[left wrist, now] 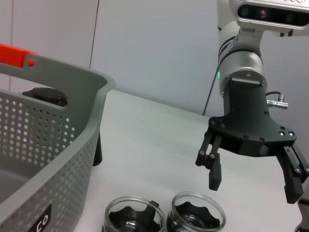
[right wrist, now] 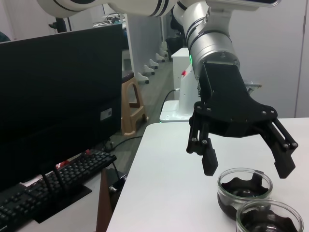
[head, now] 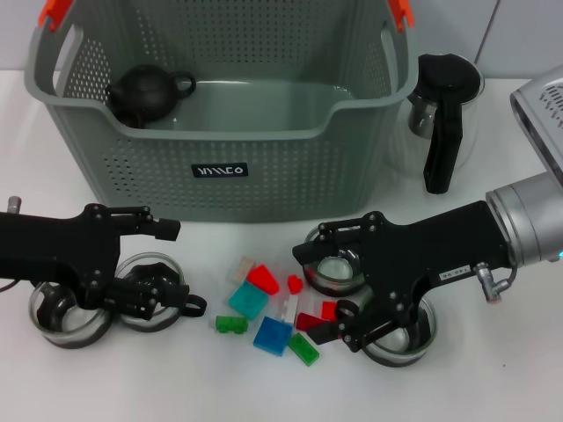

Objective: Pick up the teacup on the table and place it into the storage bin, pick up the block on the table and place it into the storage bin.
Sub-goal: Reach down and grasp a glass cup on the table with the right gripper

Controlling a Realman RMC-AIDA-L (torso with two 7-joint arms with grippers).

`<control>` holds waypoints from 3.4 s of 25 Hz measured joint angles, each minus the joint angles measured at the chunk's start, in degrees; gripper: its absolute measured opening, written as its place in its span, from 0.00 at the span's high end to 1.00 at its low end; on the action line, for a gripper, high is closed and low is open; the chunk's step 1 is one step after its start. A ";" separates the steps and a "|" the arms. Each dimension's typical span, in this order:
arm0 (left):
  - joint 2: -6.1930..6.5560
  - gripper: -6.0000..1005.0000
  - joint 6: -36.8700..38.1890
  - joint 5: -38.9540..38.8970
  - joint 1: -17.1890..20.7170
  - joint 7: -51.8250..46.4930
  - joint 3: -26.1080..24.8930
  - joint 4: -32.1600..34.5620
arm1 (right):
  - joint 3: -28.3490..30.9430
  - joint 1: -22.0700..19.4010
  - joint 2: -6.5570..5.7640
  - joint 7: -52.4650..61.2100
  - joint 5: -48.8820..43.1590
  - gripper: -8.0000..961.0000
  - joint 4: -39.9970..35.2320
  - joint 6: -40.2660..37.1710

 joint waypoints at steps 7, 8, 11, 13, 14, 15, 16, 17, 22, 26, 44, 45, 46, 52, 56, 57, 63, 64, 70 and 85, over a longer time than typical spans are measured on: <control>0.00 0.07 -0.06 0.00 0.02 0.00 0.00 0.00 | 0.00 0.00 0.01 -0.01 0.00 0.02 -0.08 0.10; 0.00 0.07 -0.06 0.00 0.02 0.00 0.00 0.00 | 0.00 0.00 0.00 0.02 0.00 0.02 -0.11 0.11; 0.00 0.07 -0.02 -0.02 0.02 0.00 0.00 0.00 | 0.00 0.00 0.00 0.06 0.00 0.02 -0.11 0.11; 0.00 0.07 0.25 -0.17 0.02 0.00 0.00 0.00 | 0.08 0.00 0.00 0.10 0.00 0.02 -0.11 0.11; 0.00 0.07 0.40 -0.31 0.02 0.00 0.00 0.00 | 0.22 -0.01 -0.01 0.10 0.01 0.02 -0.11 0.11; 0.00 0.07 0.51 -0.40 0.02 0.00 0.00 0.00 | 0.34 -0.06 -0.04 0.10 0.03 0.02 -0.11 0.10; 0.01 0.07 0.58 -0.47 0.01 0.00 0.00 0.00 | 0.44 -0.11 -0.10 0.11 0.05 0.02 -0.11 0.10; 0.03 0.07 0.61 -0.49 -0.01 0.00 0.00 0.00 | 0.48 -0.21 -0.17 0.11 0.12 0.02 -0.11 0.10; 0.10 0.07 0.64 -0.52 -0.06 0.00 0.00 0.00 | 0.54 -0.59 -0.47 0.44 0.32 0.02 -0.10 -0.20; 0.09 0.07 0.60 -0.54 -0.07 0.00 0.00 0.00 | 0.63 -0.62 -1.16 2.57 0.24 0.02 -0.11 -0.41; -0.34 0.07 0.03 -0.53 0.03 0.00 -0.17 -0.27 | 8.00 -6.97 -6.17 29.51 -1.83 0.02 -11.90 -12.52; -0.37 0.07 0.03 -0.53 0.05 0.00 -0.18 -0.27 | 8.70 -7.24 -6.65 32.13 -2.56 0.02 -11.96 -12.71; -0.39 0.07 0.03 -0.53 0.05 0.00 -0.17 -0.27 | 9.18 -7.43 -6.95 33.78 -3.12 0.02 -11.96 -12.84; -0.43 0.07 0.51 -0.53 -0.02 0.00 -0.06 -0.37 | 12.51 -8.13 -7.93 43.21 -9.24 0.02 -12.07 -13.38; -0.38 0.07 0.55 -0.31 -0.06 0.04 0.12 -0.43 | 14.57 -7.83 -7.96 49.23 -16.36 0.03 -12.12 -11.58; -0.37 0.07 0.55 -0.23 -0.06 0.08 0.15 -0.44 | 15.00 -7.68 -7.98 50.25 -17.81 0.03 -12.17 -11.27; -0.39 0.07 0.17 -0.24 0.28 0.40 0.09 -0.44 | 15.41 -6.03 -7.93 55.76 -24.79 0.04 -13.25 -9.28; -0.40 0.07 0.14 -0.31 0.31 0.43 0.05 -0.44 | 15.32 -5.53 -7.79 56.31 -25.81 0.04 -13.32 -9.08; -0.43 0.07 0.23 -0.50 0.35 0.44 0.19 -0.44 | 14.28 -1.92 -6.39 59.09 -31.14 0.05 -12.96 -6.85; -0.30 0.07 -0.07 -0.15 0.45 0.63 -0.09 -0.51 | 1.59 4.45 0.54 66.47 -39.85 0.08 -12.37 0.69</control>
